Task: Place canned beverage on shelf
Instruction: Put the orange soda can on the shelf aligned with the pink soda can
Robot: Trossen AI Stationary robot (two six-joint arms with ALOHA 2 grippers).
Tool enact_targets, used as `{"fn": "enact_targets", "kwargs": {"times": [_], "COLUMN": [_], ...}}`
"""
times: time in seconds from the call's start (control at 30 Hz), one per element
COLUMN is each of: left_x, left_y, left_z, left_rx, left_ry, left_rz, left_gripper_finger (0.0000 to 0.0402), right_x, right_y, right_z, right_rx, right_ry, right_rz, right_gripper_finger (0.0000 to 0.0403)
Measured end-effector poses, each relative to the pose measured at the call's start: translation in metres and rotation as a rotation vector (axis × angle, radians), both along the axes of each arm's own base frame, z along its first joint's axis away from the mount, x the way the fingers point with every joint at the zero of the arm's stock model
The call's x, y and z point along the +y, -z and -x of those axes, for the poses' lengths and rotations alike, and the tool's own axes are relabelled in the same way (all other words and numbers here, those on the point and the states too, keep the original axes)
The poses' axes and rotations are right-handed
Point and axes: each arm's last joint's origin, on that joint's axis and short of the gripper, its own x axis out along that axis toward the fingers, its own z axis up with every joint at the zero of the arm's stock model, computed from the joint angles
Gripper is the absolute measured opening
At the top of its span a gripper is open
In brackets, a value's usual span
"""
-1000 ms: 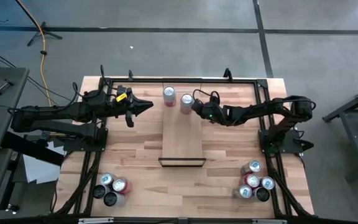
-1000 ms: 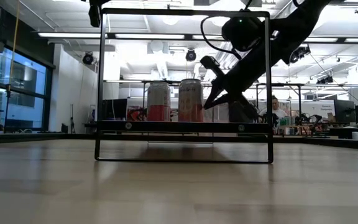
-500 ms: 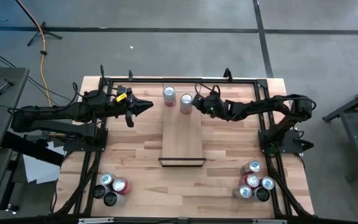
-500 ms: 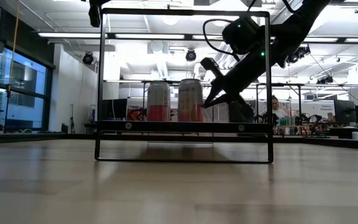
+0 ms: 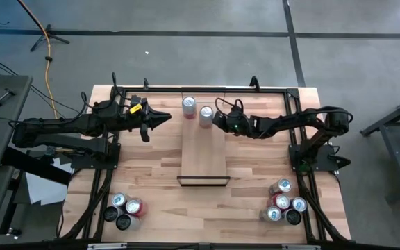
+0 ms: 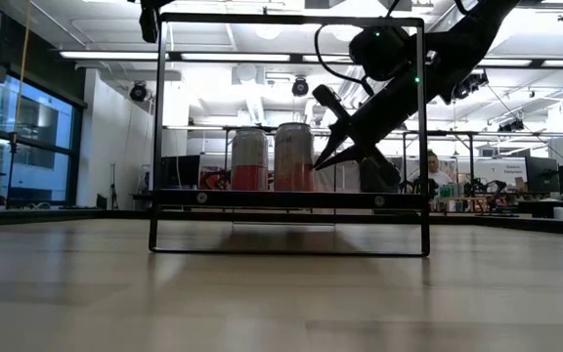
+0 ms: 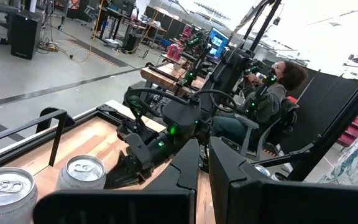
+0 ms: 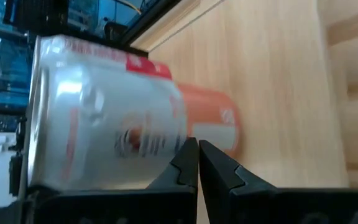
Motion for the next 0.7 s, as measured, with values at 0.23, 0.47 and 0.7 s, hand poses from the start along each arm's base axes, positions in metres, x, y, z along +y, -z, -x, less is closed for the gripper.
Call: {"fn": "enact_targets", "kwargs": {"times": [0.23,0.47,0.7], "left_x": [0.000,0.000,0.000], "left_y": [0.000,0.000,0.000], "left_z": [0.000,0.000,0.000], "left_rx": [0.000,0.000,0.000], "left_ry": [0.000,0.000,0.000], "left_rz": [0.000,0.000,0.000], "left_gripper_finger": [0.0001,0.0001,0.0001], "right_x": [0.013,0.021,0.028], "right_y": [-0.003,-0.005,-0.022], "right_z": [-0.004,-0.007,-0.032], "right_rx": [-0.031,-0.058,-0.010], "right_ry": [-0.032,-0.039,-0.081], "right_rz": [0.009,-0.002,0.041], "right_gripper_finger": [0.0000,0.0000,0.0000]}}
